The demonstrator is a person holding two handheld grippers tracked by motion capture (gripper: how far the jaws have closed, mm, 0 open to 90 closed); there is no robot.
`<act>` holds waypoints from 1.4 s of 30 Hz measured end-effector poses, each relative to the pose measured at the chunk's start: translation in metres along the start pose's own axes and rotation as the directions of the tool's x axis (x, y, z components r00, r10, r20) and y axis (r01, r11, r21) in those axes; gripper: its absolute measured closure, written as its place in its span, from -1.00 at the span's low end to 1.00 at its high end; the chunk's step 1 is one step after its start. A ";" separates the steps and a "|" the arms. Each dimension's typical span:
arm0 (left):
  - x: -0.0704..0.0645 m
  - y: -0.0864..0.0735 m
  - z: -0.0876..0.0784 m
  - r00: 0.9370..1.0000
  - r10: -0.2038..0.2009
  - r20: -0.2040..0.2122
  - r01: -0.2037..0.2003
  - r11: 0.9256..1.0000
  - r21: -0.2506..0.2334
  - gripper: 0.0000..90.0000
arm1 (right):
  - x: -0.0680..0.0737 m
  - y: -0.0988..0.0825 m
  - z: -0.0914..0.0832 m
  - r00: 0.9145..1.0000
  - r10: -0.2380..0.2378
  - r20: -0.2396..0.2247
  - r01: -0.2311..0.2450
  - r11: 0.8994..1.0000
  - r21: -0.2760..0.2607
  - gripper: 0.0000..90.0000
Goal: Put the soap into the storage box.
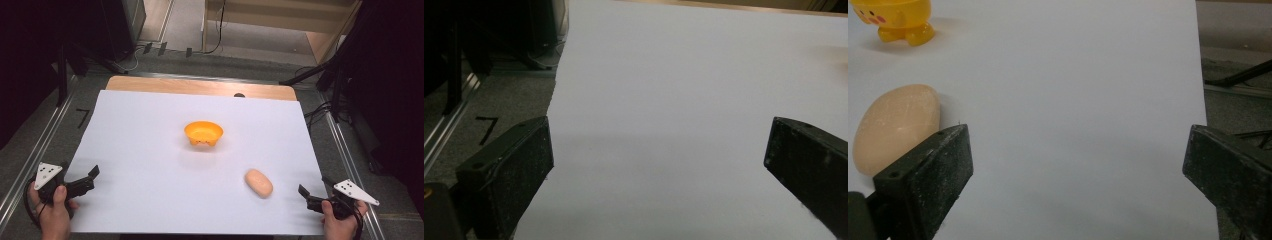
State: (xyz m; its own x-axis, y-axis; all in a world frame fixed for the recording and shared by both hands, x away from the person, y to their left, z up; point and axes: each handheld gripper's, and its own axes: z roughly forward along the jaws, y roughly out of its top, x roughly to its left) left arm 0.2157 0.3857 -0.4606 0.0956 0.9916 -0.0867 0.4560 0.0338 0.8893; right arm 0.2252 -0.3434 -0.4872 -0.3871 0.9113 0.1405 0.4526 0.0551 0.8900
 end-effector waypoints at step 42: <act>0.001 -0.001 -0.001 1.000 -0.009 -0.006 0.009 1.000 -0.014 -0.99 | 0.076 0.059 0.054 0.933 -0.185 -0.308 0.330 0.779 0.533 -0.40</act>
State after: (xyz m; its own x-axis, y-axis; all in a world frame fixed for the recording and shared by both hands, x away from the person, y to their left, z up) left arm 0.2145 0.3864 -0.4608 0.0858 0.9920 -0.0924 0.4448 0.0448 0.8945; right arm 0.2661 -0.2483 -0.4471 -0.6920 0.7149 0.1003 0.6533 0.5611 0.5084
